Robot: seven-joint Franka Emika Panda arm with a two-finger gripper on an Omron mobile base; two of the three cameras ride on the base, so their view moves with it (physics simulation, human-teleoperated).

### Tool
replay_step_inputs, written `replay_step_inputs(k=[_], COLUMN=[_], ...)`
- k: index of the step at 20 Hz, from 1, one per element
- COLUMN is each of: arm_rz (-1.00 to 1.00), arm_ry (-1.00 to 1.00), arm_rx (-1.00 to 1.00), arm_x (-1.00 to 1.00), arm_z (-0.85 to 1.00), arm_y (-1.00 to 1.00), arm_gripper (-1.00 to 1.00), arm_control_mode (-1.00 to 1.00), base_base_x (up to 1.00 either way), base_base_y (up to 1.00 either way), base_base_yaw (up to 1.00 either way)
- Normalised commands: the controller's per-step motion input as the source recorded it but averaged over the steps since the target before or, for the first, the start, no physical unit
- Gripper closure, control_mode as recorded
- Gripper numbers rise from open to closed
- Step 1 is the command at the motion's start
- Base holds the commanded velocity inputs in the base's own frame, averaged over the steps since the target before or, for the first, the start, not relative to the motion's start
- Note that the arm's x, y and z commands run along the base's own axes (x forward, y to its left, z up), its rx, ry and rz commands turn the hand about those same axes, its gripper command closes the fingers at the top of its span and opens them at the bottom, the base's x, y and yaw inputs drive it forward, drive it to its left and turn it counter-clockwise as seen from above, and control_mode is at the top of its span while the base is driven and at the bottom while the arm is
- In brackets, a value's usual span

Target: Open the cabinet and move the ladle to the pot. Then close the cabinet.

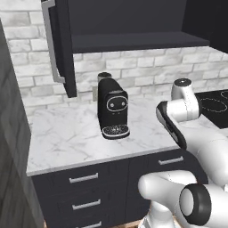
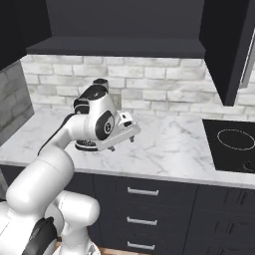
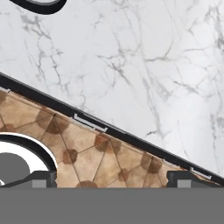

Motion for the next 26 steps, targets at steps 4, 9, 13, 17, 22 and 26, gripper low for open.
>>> replay_step_inputs(k=[4,9,13,17,22,26], arm_rz=[0.0,0.0,0.0,0.0,0.0,-0.02], arm_ry=[0.0,0.0,0.0,0.0,0.0,-0.1], arm_rx=[0.0,0.0,0.0,0.0,0.0,0.01], arm_x=[0.0,0.0,0.0,0.0,0.0,-0.46], arm_z=[0.0,0.0,0.0,0.0,-0.01,-0.12], arm_y=[0.0,0.0,0.0,0.0,0.0,0.0], arm_gripper=[-1.0,-1.0,-1.0,-1.0,-1.0,-1.0], arm_control_mode=[1.0,1.0,1.0,1.0,-1.0,-1.0], base_base_x=[0.0,0.0,0.03,0.04,0.03,0.0], base_base_y=[-0.27,-0.36,-0.35,-0.25,-0.08,0.0], base_base_yaw=[0.0,0.0,0.0,0.0,0.0,0.0])
